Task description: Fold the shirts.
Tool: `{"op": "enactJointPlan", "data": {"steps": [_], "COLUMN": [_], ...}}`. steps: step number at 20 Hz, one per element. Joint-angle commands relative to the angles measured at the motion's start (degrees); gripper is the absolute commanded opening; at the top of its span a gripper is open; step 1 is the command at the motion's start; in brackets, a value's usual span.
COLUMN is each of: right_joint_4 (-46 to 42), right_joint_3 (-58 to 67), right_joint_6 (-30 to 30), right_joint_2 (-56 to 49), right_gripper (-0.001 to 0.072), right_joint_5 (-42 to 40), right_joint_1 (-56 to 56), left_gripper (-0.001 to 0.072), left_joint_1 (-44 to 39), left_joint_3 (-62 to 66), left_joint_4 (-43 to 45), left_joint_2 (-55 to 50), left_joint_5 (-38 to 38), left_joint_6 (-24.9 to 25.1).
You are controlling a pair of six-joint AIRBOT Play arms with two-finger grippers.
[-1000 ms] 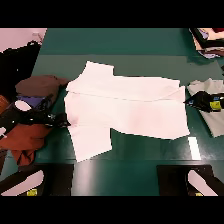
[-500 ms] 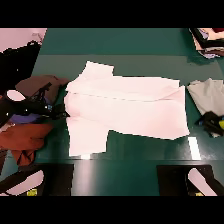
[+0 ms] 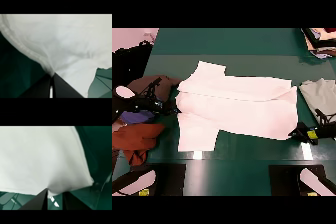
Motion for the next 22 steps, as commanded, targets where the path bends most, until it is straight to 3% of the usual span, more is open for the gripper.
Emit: {"op": "enactJointPlan", "data": {"steps": [1,2,6,10,17,22], "right_joint_4": [0.9,0.5,0.1,-0.1,0.0,-0.1], "right_joint_3": [2.5,4.3,13.7,30.2,60.5,73.1], "right_joint_6": [0.0,0.1,0.1,0.1,0.0,-0.6], "right_joint_2": [-2.7,-2.8,2.7,12.1,20.8,21.9], "right_gripper": [0.0068,0.0016,0.0015,0.0015,0.0015,0.0015], "right_joint_5": [-4.6,-4.4,-3.8,-5.5,-7.4,-0.7], "right_joint_1": [6.4,8.3,13.8,14.9,7.0,-2.6], "left_gripper": [0.0025,0.0025,0.0025,0.0025,0.0025,0.0025], "left_joint_1": [0.0,0.0,0.2,0.2,0.2,0.2], "left_joint_3": [0.7,1.8,10.0,27.4,68.5,80.2], "left_joint_4": [0.1,0.0,0.4,0.8,0.9,-0.5], "left_joint_2": [0.0,0.2,7.7,17.2,20.0,20.0], "left_joint_5": [0.4,0.4,0.7,-0.5,-2.9,-1.4], "left_joint_6": [0.0,0.0,-1.7,-3.1,-4.4,-7.7]}}
